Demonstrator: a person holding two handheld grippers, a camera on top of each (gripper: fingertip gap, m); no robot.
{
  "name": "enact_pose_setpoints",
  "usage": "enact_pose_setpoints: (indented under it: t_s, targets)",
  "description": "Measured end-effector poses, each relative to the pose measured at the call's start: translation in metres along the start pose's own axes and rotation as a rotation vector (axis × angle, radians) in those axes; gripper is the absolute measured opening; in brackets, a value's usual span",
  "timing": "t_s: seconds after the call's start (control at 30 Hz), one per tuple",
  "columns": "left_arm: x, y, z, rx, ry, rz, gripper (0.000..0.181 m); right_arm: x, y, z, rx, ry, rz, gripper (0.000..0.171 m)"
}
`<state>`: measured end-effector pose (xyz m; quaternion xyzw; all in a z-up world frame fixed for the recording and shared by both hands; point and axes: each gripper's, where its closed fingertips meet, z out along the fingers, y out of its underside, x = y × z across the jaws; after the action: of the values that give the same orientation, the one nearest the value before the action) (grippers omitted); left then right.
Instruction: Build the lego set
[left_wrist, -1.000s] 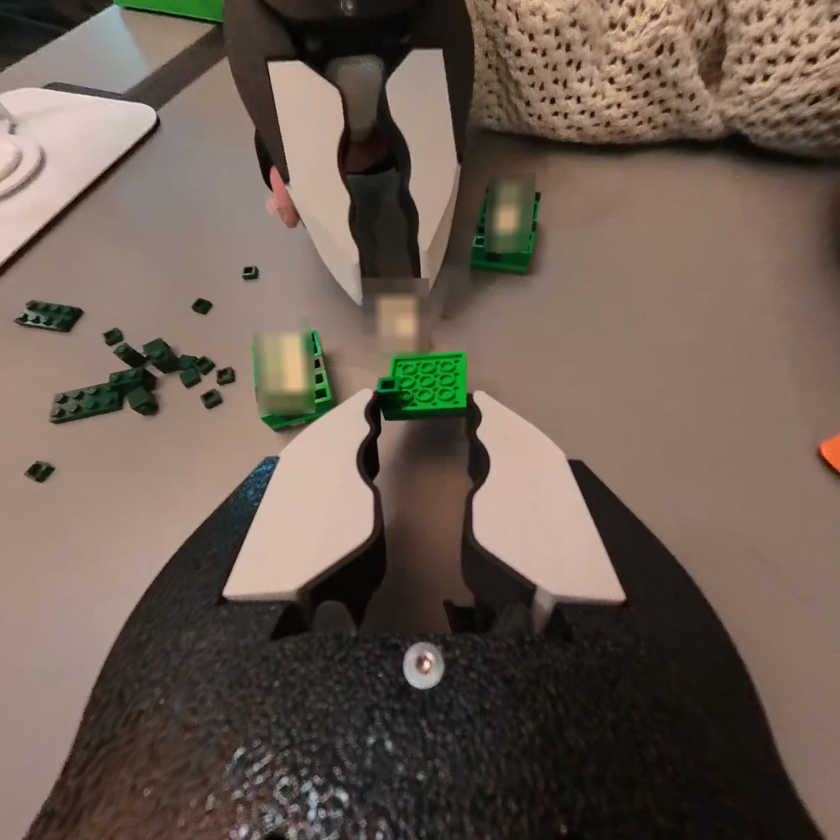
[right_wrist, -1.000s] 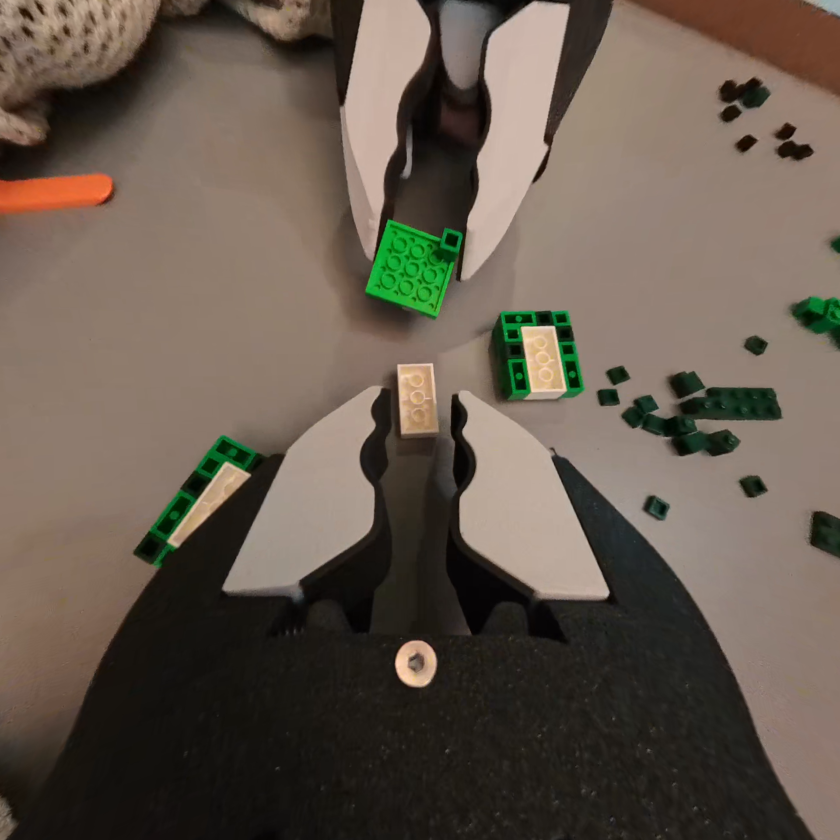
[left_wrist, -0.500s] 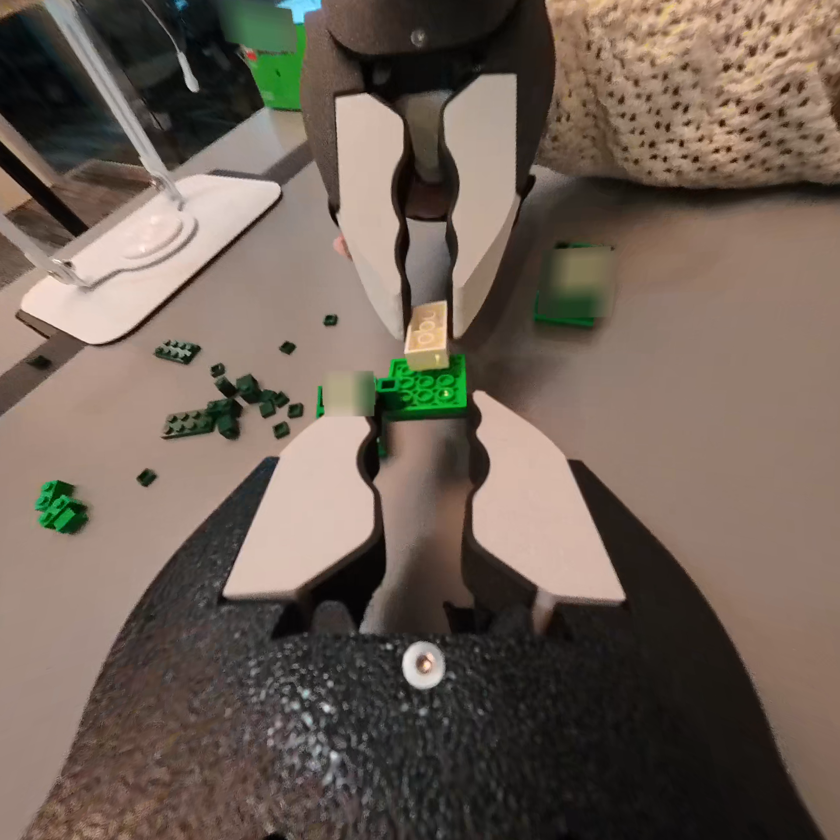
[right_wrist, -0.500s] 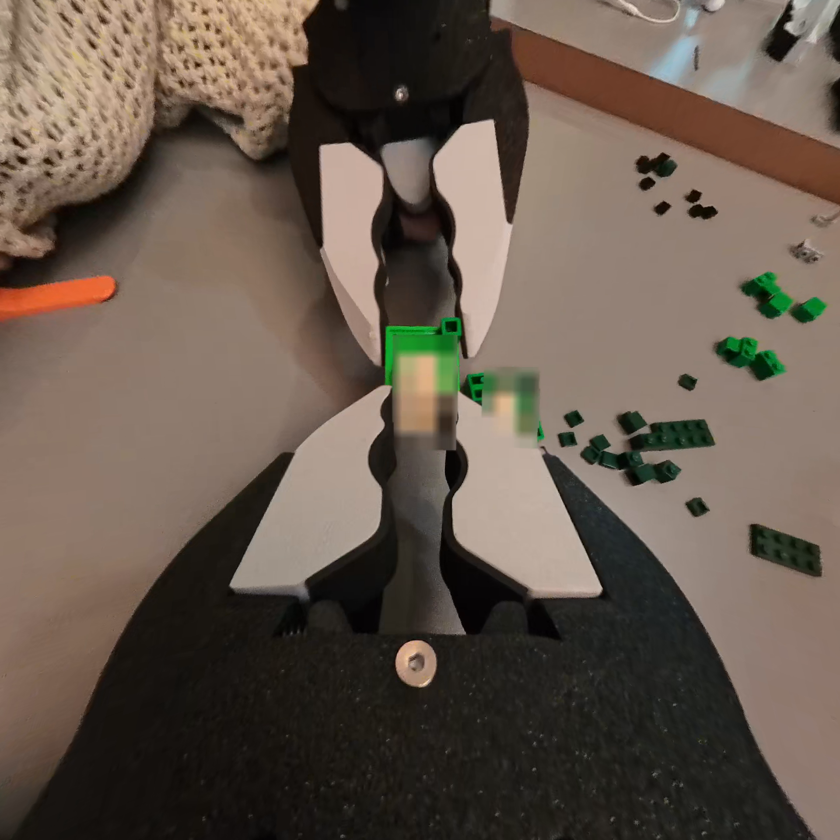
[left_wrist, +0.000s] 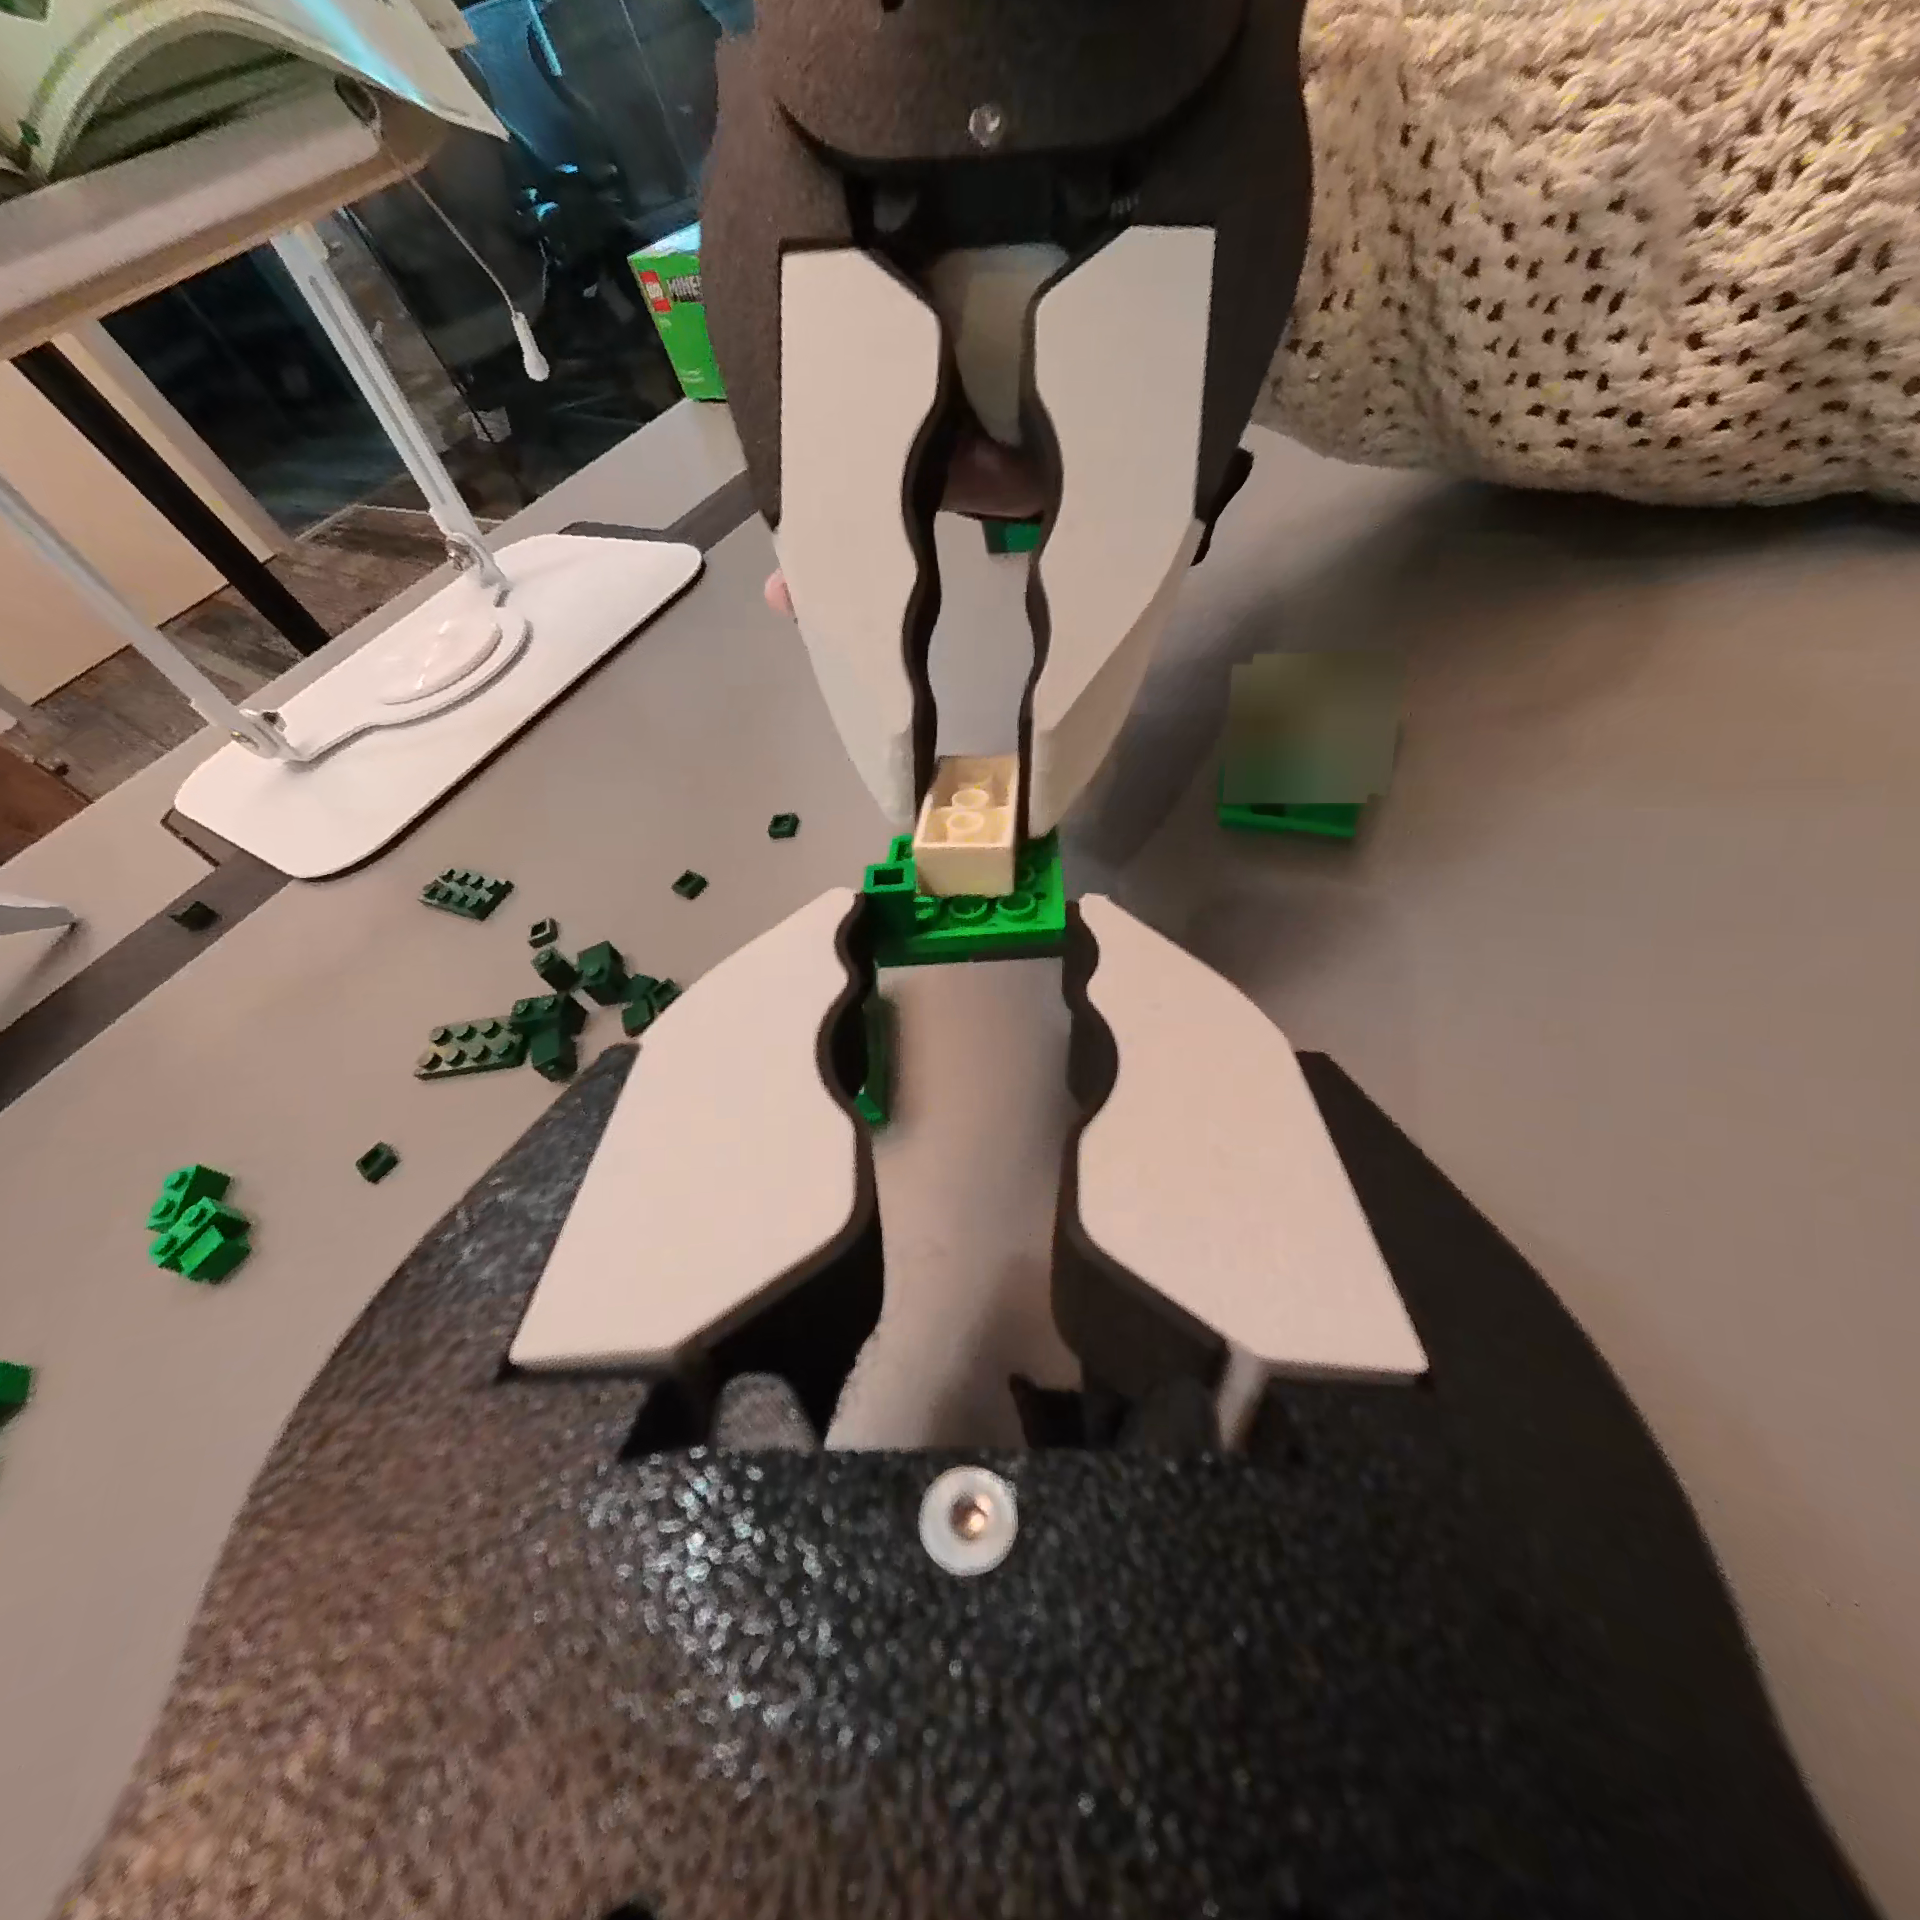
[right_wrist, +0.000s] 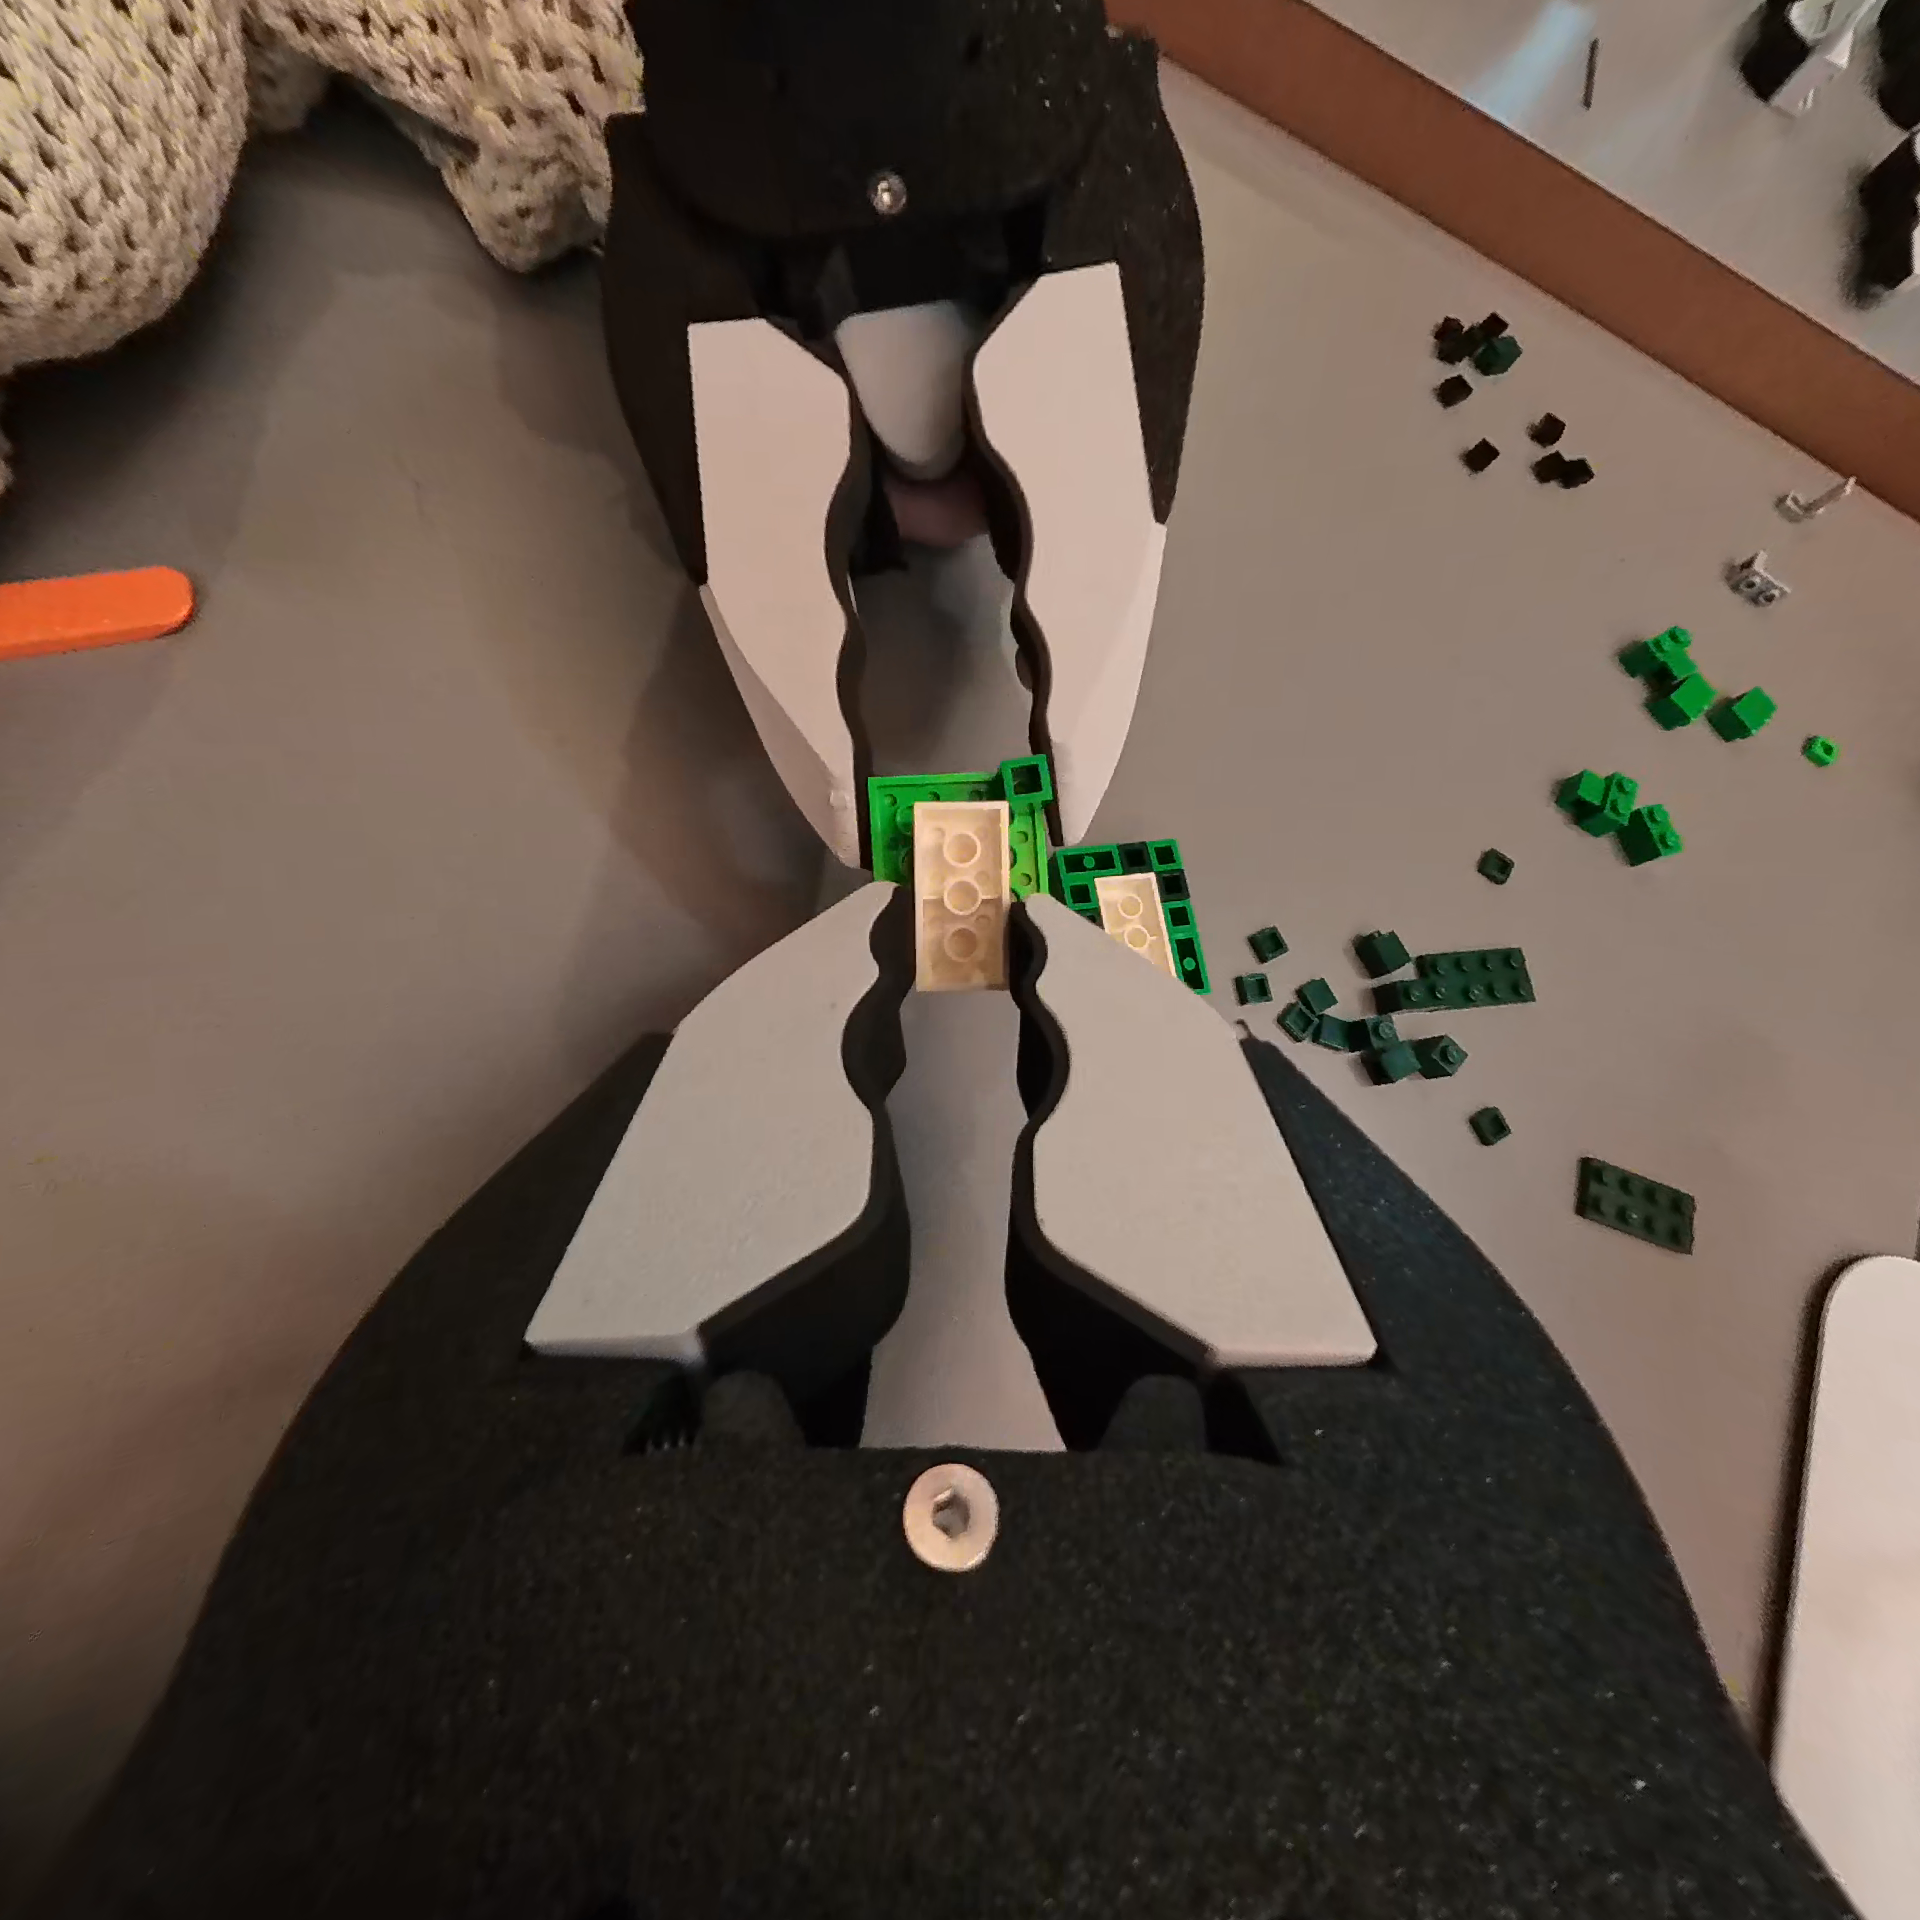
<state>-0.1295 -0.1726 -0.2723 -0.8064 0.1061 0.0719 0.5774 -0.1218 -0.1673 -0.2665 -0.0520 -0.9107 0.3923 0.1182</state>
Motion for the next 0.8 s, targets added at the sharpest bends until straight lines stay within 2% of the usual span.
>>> enact_pose_setpoints:
  t_s: [0.8]
  targets:
    - [0.004, -0.0012, 0.0003, 0.0, 0.029, -0.003, 0.035, -0.0031, 0.0, -0.0005, -0.037, 0.005, -0.033, 0.018]
